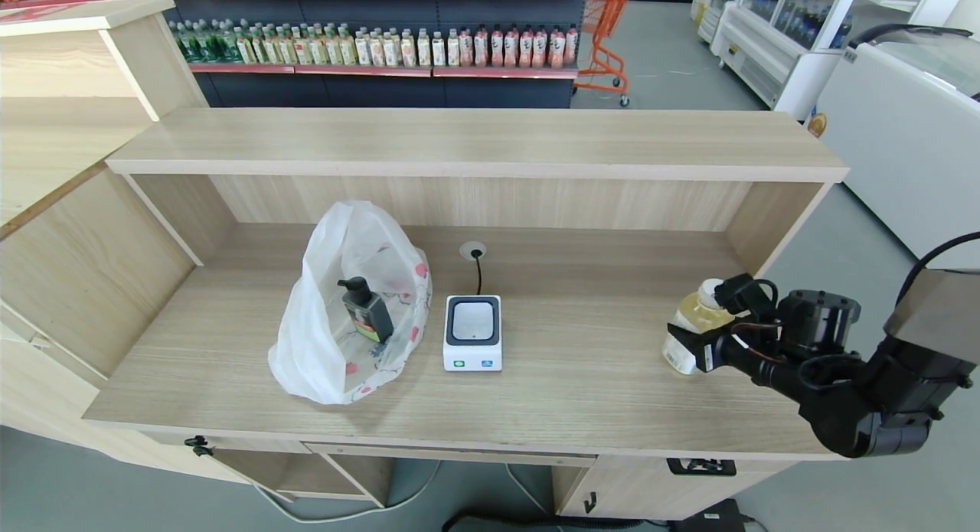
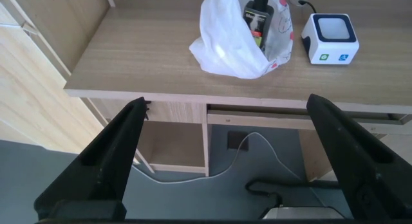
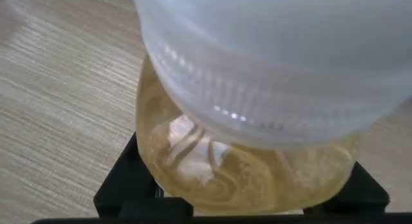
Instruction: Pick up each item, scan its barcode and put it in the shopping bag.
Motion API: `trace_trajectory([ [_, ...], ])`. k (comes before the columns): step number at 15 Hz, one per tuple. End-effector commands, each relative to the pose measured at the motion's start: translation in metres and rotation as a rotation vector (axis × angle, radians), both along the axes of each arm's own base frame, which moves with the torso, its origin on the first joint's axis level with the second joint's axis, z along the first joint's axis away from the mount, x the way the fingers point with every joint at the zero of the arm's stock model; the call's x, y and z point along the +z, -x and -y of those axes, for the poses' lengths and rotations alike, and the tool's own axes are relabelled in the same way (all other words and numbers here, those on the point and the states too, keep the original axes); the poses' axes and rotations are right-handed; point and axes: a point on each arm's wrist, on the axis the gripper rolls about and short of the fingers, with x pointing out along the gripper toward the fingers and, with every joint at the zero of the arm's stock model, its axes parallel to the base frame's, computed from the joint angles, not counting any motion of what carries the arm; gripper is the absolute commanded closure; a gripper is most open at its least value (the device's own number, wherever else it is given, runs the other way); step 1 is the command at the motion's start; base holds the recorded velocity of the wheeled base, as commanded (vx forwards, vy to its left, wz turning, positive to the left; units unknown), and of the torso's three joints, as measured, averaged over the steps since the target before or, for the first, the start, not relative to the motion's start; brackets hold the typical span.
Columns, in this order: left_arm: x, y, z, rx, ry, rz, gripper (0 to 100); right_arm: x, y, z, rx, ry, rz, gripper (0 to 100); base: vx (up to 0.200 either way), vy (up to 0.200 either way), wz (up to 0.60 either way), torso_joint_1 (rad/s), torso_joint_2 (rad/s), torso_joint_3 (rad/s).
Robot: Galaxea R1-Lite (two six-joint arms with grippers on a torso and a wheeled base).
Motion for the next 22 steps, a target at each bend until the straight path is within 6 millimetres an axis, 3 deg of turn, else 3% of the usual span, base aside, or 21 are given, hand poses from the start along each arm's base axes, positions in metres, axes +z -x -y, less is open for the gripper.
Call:
trace_trajectory([
  [1, 0.0, 0.0, 0.0, 0.001, 0.0, 0.0, 0, 0.047, 0.013, -0.005, 0.022, -0.157, 0.038, 100, 0.0, 0.0, 0.0, 0.0, 0.0, 0.0],
  [5, 0.0, 0.0, 0.0, 0.001, 0.0, 0.0, 0, 0.126, 0.072, -0.033, 0.254, -0.472, -0.139, 100, 0.0, 0.0, 0.0, 0.0, 0.0, 0.0],
  [7, 0.0, 0.0, 0.0, -0.001, 0.0, 0.0, 0, 0.144, 0.096, -0.059, 0.429, -0.531, -0.195, 100, 0.0, 0.0, 0.0, 0.0, 0.0, 0.0],
  [8, 0.0, 0.0, 0.0, 0.001, 0.0, 0.0, 0, 0.145, 0.101, -0.066, 0.462, -0.53, -0.204, 100, 0.0, 0.0, 0.0, 0.0, 0.0, 0.0],
  [9, 0.0, 0.0, 0.0, 0.001, 0.0, 0.0, 0, 0.148, 0.111, -0.085, 0.542, -0.528, -0.222, 100, 0.0, 0.0, 0.0, 0.0, 0.0, 0.0],
  [13, 0.0, 0.0, 0.0, 0.001, 0.0, 0.0, 0, 0.152, 0.133, -0.112, 0.667, -0.527, -0.252, 100, 0.0, 0.0, 0.0, 0.0, 0.0, 0.0],
  [22, 0.0, 0.0, 0.0, 0.001, 0.0, 0.0, 0, 0.161, 0.17, -0.12, 0.737, -0.515, -0.369, 100, 0.0, 0.0, 0.0, 0.0, 0.0, 0.0],
])
